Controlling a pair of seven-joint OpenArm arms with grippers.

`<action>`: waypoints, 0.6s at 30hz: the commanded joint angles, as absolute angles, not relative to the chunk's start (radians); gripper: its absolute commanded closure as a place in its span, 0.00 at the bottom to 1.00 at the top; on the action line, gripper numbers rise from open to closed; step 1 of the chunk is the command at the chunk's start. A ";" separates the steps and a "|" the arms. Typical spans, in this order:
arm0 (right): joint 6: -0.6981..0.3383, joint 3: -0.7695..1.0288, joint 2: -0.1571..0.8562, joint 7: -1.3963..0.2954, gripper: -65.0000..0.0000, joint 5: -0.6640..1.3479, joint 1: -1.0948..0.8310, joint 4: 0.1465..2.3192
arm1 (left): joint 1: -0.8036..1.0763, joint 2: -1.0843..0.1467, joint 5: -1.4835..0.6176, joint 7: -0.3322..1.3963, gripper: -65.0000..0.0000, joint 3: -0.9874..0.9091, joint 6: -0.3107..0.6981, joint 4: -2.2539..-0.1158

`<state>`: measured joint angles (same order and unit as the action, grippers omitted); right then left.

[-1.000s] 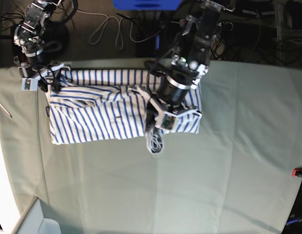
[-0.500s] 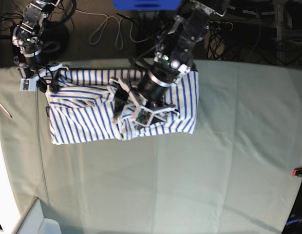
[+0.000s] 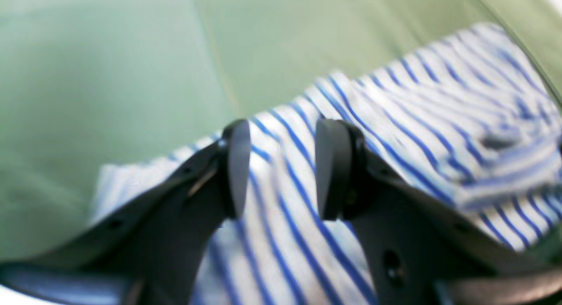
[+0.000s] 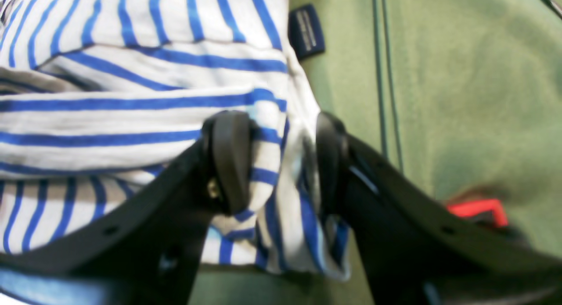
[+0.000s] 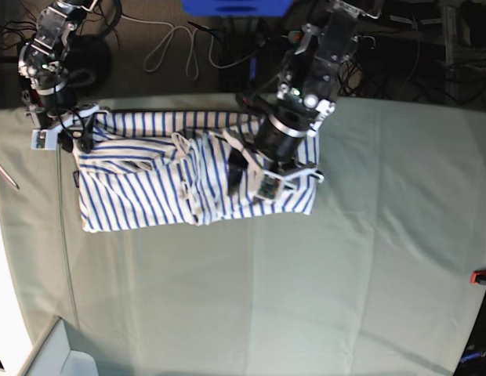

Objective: Layout the t-shirt on the table in an organized manner, then fold the t-shirt properly
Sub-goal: 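Fold the shirt end with the left gripper toward the right gripper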

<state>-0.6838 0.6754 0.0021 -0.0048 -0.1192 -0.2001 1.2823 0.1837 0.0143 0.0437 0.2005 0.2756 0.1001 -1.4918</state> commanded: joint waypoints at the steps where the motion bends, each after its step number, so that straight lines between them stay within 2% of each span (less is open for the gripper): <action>1: -0.698 0.680 0.015 0.033 0.60 -0.091 -0.196 1.330 | 0.163 0.028 0.042 0.180 0.64 0.285 0.104 -1.478; 3: -0.698 0.680 0.007 0.031 0.59 -0.091 -0.197 1.374 | 0.133 0.039 0.042 0.180 0.64 0.303 0.104 -1.417; 10: -0.698 0.677 -0.007 -0.008 0.37 -0.091 -0.193 1.454 | 0.062 0.051 0.042 0.180 0.63 0.424 0.104 -1.276; 18: -0.698 0.654 -0.004 -0.050 0.35 -0.093 -0.228 1.460 | 0.058 0.051 0.042 0.180 0.63 0.475 0.104 -1.270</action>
<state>-0.6838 0.6529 -0.0128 -0.0677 -0.1047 -0.2237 1.4429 0.0692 0.0414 0.0441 0.2047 0.4744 0.1013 -1.2552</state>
